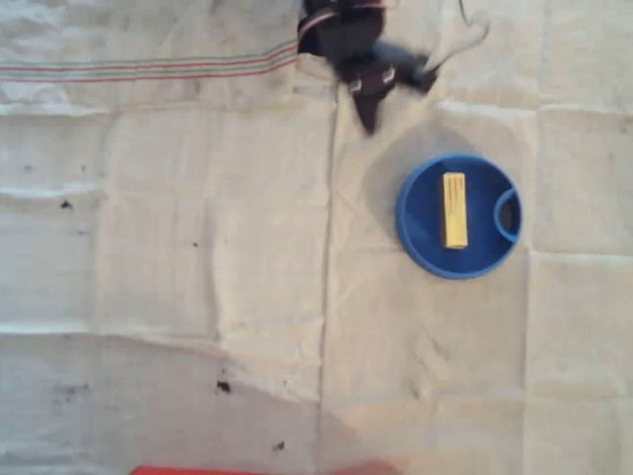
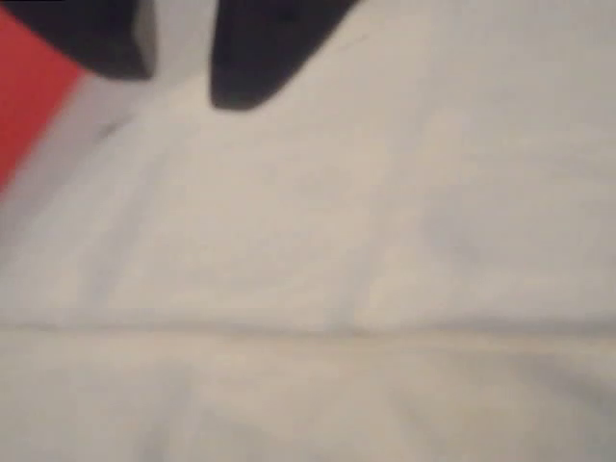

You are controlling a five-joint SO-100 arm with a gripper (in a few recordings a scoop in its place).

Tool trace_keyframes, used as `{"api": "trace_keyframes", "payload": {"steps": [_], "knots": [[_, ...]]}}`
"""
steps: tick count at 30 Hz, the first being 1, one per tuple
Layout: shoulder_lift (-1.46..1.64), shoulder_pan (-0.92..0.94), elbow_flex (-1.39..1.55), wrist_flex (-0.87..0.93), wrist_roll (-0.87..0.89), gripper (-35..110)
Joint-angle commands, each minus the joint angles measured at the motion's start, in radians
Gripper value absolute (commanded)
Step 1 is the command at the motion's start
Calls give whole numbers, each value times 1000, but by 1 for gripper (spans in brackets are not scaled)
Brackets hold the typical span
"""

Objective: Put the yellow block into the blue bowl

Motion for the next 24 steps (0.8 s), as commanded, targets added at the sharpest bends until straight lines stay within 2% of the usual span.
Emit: {"api": "trace_keyframes", "payload": {"steps": [1,10,24], "knots": [[21,44,55,-77,11,0],[23,48,295,-160,12,1],[23,38,446,-175,3,0]]}}
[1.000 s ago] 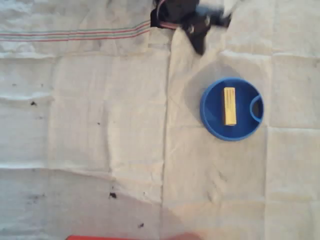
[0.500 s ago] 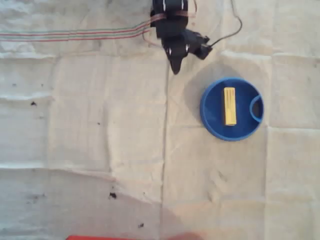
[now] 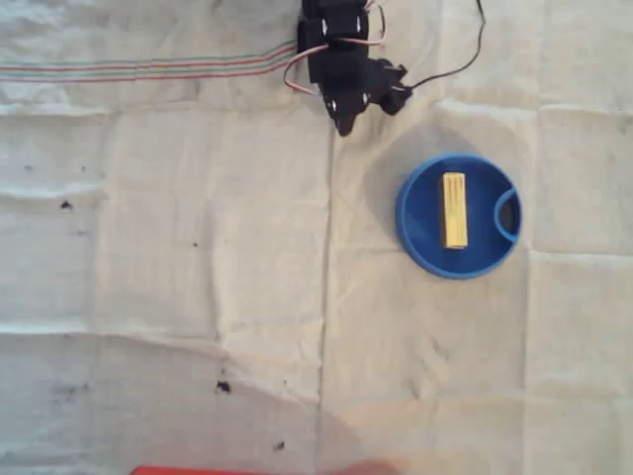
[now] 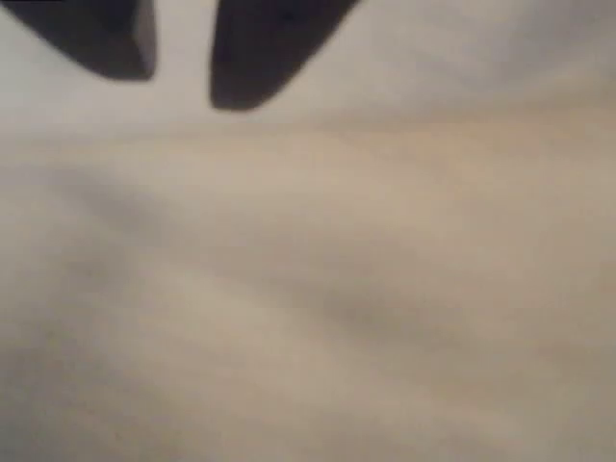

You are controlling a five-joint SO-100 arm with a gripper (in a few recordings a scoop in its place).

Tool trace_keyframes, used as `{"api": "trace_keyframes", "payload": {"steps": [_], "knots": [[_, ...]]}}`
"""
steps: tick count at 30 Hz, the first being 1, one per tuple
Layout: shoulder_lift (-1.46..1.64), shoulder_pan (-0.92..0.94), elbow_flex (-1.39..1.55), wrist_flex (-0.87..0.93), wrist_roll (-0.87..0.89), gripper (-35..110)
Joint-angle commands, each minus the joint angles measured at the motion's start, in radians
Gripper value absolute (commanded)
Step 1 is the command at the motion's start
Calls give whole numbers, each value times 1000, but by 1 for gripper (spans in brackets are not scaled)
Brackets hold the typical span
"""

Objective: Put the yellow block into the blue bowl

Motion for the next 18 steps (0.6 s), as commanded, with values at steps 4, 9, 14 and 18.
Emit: {"api": "trace_keyframes", "payload": {"steps": [4,9,14,18], "knots": [[15,-3,20,-26,0,0],[15,2,23,-15,9,0],[15,-2,25,-17,9,0],[12,-2,31,-14,2,0]]}}
